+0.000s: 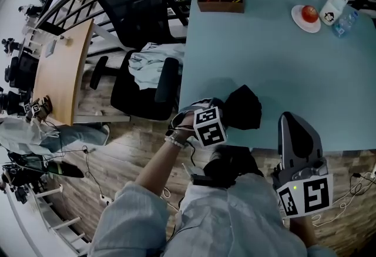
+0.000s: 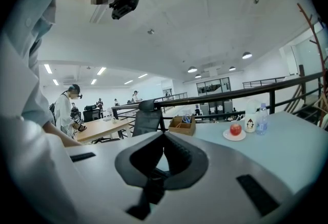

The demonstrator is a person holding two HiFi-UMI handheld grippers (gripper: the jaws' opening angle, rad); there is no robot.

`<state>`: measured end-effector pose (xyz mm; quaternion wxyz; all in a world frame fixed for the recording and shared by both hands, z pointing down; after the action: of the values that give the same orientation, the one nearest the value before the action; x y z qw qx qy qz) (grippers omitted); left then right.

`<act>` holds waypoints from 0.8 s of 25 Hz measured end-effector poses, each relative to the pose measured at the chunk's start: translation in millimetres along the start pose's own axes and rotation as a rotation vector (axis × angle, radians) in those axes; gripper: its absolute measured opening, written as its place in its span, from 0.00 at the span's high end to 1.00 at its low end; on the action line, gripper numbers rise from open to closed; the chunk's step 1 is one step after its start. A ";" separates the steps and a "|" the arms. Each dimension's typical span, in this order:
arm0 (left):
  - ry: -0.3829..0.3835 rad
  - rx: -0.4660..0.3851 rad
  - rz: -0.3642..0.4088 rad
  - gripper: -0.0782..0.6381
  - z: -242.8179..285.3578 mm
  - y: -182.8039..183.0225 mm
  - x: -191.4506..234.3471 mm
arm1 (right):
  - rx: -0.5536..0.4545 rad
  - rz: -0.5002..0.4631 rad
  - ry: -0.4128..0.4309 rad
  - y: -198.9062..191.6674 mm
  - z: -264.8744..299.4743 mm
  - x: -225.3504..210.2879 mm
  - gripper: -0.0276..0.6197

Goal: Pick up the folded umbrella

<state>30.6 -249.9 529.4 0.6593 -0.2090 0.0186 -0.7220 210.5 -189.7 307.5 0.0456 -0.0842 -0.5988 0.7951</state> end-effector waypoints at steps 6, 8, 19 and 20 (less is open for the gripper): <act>0.065 -0.153 0.005 0.51 -31.5 9.7 -7.4 | -0.018 -0.010 -0.018 2.2 -11.0 17.7 0.96; 0.076 -0.226 -0.003 0.51 -43.5 10.1 -12.2 | -0.025 -0.014 -0.025 3.2 -14.9 24.3 0.96; 0.127 -0.629 -0.042 0.51 -116.4 9.1 -49.7 | -0.063 -0.051 -0.063 9.3 -40.1 57.6 0.96; 0.131 -0.660 -0.036 0.51 -123.2 8.9 -53.8 | -0.069 -0.053 -0.066 10.1 -42.7 60.7 0.96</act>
<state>1.1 -230.1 399.4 0.5408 -0.3646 0.2900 -0.7004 159.3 -141.6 281.5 0.0441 -0.0433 -0.6290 0.7750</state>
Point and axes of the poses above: the fingertips, and each gripper's own axes: z forward along the fingers, x to its left, y out of its top, the point moved 8 cm from there along -z, backward along the fingers, and after that the axes turned 14 degrees about -y, right-handed, at the moved point
